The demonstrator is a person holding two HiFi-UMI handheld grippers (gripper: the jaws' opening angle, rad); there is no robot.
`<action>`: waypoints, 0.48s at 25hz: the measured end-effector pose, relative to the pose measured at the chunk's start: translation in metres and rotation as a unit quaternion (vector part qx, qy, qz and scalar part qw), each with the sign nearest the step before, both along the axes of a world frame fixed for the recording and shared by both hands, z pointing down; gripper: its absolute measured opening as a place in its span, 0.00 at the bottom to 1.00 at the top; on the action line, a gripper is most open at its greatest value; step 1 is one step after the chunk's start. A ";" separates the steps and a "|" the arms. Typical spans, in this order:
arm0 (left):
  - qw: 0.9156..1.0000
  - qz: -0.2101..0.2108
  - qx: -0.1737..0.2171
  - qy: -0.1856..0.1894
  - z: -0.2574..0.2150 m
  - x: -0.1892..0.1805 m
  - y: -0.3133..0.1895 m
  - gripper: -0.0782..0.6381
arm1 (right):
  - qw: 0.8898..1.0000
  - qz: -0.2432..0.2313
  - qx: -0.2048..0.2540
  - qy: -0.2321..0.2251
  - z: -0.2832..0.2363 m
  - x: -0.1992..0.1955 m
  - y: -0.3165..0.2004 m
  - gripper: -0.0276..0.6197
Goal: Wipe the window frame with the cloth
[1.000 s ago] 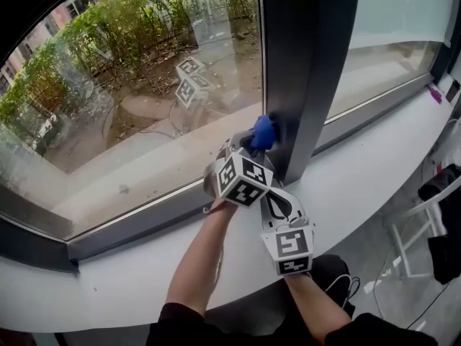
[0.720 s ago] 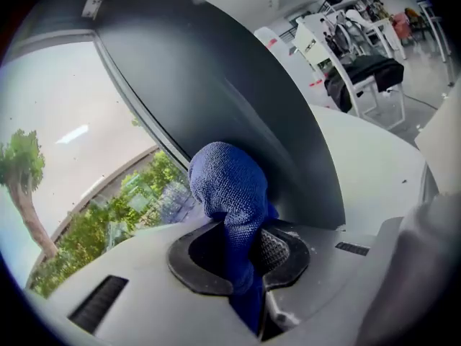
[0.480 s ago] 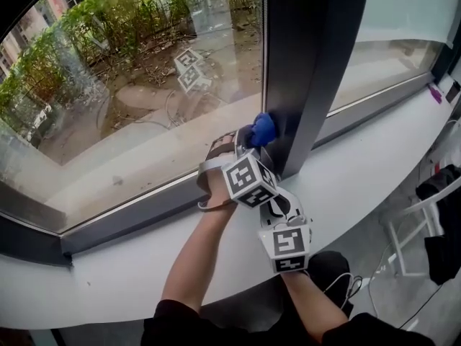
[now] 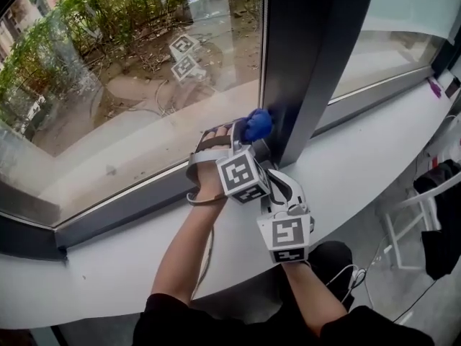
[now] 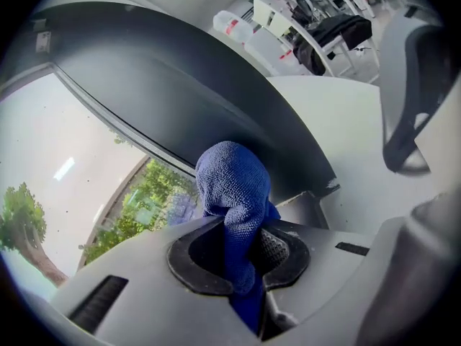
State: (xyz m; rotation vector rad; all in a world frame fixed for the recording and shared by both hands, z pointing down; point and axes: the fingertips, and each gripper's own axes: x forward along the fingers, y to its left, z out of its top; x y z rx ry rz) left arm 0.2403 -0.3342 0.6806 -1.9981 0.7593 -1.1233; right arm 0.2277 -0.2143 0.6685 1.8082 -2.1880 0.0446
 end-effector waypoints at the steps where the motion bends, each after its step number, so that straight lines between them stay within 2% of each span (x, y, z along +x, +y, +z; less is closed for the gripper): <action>1: 1.000 -0.001 0.001 -0.005 0.003 -0.001 0.000 0.18 | 1.000 0.005 0.001 0.004 -0.002 0.006 0.000 0.05; 5: 1.000 0.003 0.013 -0.022 0.008 -0.002 0.003 0.18 | 0.999 0.017 0.018 0.027 -0.020 0.030 0.000 0.05; 12: 0.998 0.010 0.032 -0.062 0.027 0.000 0.006 0.18 | 0.998 -0.024 0.053 0.020 -0.061 0.028 -0.010 0.05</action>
